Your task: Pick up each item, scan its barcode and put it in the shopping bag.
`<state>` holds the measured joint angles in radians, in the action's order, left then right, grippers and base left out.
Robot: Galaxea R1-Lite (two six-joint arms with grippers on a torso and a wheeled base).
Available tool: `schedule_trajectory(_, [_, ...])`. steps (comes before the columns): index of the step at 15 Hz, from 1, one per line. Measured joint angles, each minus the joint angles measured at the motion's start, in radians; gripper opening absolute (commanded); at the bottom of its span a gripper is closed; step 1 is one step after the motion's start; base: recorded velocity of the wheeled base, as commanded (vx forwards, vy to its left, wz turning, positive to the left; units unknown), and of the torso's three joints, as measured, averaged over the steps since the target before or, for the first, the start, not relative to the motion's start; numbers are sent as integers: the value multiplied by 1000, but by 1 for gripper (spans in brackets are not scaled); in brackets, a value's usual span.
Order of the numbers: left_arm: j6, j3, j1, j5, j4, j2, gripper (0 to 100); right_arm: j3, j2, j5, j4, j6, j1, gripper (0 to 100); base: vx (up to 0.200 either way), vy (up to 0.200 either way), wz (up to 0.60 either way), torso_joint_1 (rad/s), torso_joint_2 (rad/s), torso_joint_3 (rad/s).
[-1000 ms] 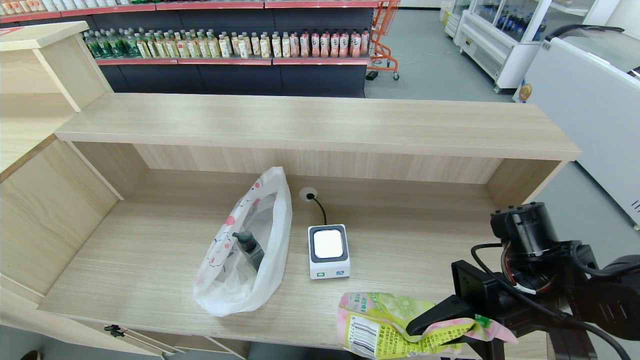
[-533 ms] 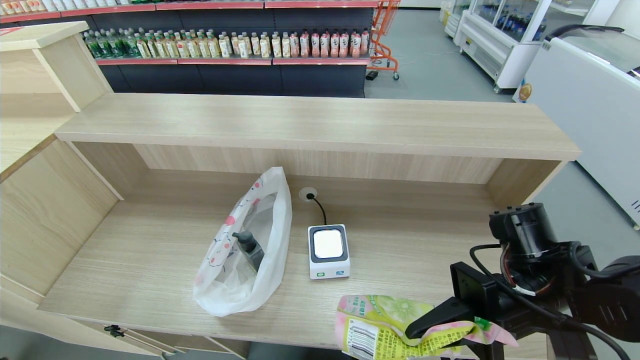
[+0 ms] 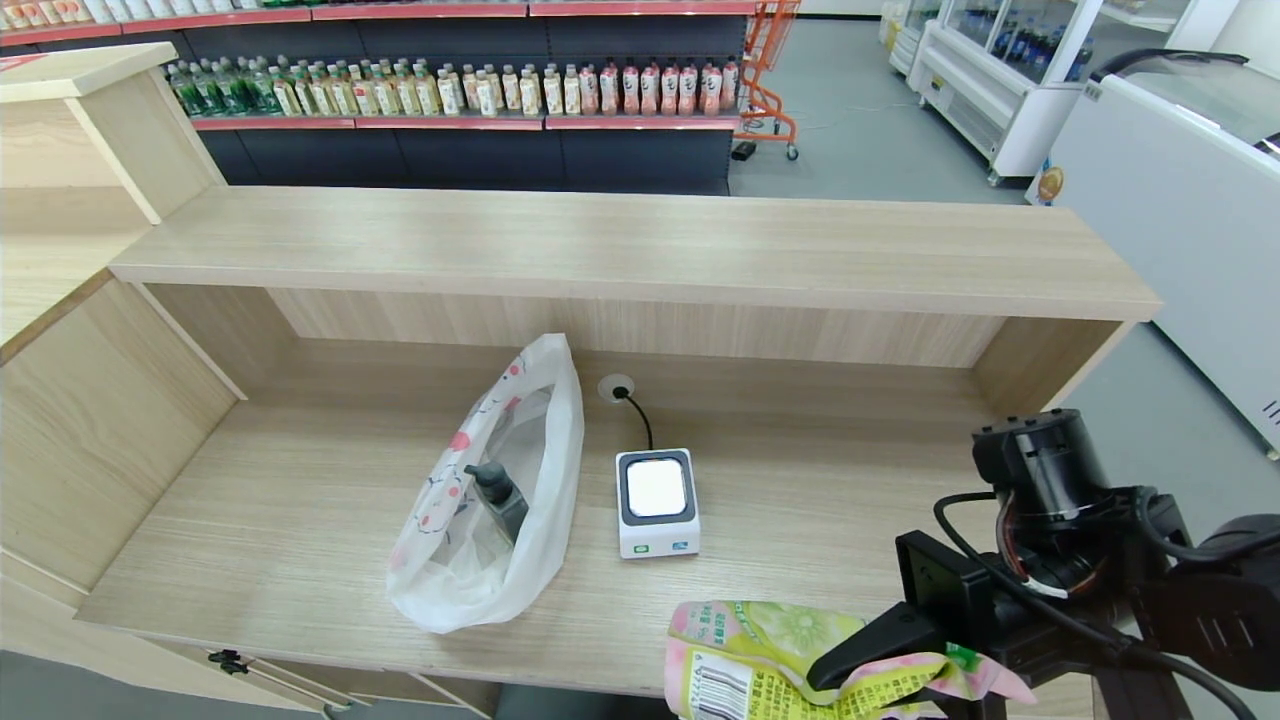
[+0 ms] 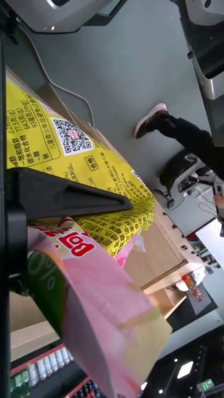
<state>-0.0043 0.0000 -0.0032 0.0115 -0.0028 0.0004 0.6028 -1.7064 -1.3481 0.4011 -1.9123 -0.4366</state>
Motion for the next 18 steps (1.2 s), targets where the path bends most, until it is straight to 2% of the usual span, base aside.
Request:
schedule_trajectory(14, [0, 0, 0, 0, 0, 0, 100, -3, 30, 5, -58, -1, -7, 0, 0, 0, 0, 0, 0, 0])
schedule_trajectory(16, [0, 0, 0, 0, 0, 0, 100, 9, 40, 7, -80, 54, -8, 0, 0, 0, 0, 0, 0, 0])
schedule_trajectory(18, [0, 0, 0, 0, 0, 0, 100, 44, 85, 9, -98, 204, 3, 0, 0, 0, 0, 0, 0, 0])
